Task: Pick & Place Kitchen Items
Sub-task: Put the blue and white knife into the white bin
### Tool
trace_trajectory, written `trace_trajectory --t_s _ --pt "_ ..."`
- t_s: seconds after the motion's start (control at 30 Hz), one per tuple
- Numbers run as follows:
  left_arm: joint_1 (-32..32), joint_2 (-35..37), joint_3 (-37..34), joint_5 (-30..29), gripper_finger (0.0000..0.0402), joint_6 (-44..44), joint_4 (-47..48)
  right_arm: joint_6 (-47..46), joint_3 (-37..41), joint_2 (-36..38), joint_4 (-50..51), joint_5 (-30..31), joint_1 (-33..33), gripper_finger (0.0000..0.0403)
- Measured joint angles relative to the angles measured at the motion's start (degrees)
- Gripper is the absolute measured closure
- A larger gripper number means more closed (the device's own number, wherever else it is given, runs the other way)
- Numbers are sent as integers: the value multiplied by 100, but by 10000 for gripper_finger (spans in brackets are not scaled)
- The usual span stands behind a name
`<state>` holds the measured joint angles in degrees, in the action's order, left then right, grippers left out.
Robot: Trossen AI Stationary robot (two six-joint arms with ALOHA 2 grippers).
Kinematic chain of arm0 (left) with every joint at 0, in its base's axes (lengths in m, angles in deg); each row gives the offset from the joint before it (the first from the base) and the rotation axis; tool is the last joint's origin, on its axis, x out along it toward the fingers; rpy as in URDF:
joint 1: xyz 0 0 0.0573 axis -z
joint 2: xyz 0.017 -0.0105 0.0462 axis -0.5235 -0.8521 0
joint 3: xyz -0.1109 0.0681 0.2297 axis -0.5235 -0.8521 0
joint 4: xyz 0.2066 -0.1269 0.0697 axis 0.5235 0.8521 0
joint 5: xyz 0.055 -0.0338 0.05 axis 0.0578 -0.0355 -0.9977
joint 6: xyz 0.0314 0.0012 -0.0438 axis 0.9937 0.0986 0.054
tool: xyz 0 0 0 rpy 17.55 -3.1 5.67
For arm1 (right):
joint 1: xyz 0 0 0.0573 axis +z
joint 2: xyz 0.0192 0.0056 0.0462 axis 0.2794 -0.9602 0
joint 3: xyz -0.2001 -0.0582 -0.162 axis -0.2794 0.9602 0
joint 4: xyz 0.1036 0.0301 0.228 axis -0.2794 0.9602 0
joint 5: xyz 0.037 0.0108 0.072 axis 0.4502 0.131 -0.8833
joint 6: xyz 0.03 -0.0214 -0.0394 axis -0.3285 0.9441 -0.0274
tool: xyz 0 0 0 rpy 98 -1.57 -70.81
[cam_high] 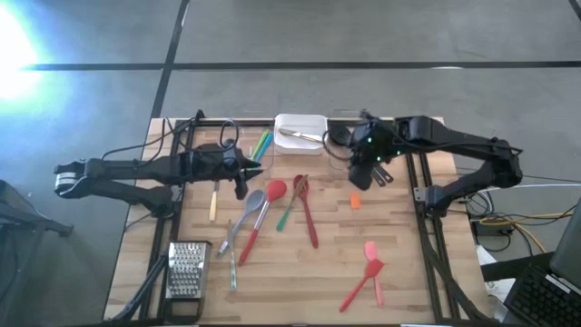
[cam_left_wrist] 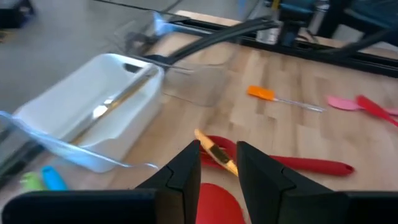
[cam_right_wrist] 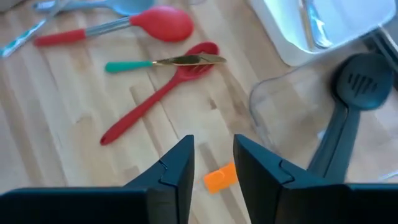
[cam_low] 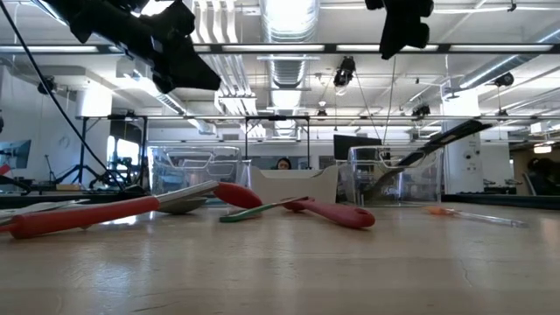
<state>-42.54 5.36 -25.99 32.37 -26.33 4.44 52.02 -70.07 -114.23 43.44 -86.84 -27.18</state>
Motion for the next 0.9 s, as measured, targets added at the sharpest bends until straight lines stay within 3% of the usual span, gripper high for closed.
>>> trace_trajectory --t_s 0.2,0.6,0.9 --pt "-1 3 4 131 296 -120 251 43 62 -134 10 467 806 308" --pt "-1 6 4 133 296 -137 330 -160 558 -137 -378 490 2119 333" --pt "-1 6 7 137 296 -159 382 -923 1209 -137 -1003 490 2919 331"
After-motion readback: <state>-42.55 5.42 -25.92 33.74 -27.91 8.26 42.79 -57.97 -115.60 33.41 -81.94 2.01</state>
